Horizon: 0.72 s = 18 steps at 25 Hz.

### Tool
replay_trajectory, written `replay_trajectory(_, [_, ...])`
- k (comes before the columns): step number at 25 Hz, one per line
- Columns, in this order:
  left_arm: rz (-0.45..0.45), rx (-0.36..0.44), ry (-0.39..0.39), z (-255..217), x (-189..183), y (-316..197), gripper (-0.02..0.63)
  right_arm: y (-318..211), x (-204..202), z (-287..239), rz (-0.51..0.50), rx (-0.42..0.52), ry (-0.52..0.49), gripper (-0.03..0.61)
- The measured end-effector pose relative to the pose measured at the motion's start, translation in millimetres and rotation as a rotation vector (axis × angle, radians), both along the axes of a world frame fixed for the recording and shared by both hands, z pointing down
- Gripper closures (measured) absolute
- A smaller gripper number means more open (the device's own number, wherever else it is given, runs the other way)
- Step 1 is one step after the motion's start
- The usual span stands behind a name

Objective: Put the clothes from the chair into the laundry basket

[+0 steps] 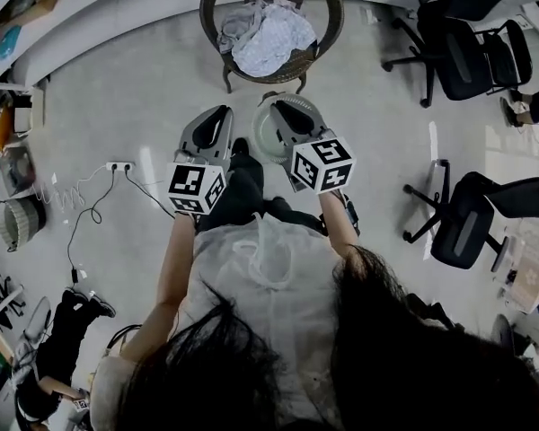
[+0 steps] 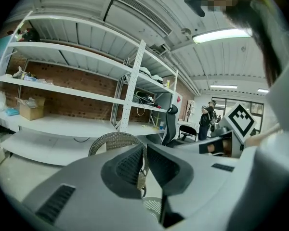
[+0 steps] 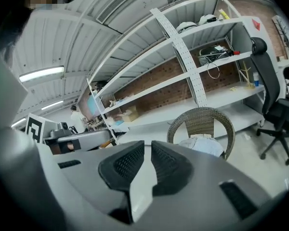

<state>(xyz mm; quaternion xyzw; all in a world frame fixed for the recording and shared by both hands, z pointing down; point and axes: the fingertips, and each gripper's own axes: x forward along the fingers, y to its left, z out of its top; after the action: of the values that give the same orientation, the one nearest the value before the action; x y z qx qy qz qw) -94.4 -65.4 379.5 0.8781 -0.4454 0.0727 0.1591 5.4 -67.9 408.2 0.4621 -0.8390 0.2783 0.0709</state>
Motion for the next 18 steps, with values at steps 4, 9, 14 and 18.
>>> replay_trajectory(4, [0.029,-0.026,-0.023,18,-14,-39,0.591,-43,-6,22,0.019,-0.049,0.027,0.537])
replay_trajectory(9, [0.068,-0.061,-0.034,45,-23,-80,0.591,-90,-8,54,0.046,-0.109,0.066,0.536])
replay_trajectory(14, [0.118,-0.078,-0.071,78,-24,-114,0.591,-127,-7,98,0.046,-0.183,0.099,0.535])
replay_trajectory(18, [0.158,-0.082,-0.106,106,-23,-140,0.591,-156,-2,144,0.060,-0.245,0.136,0.535])
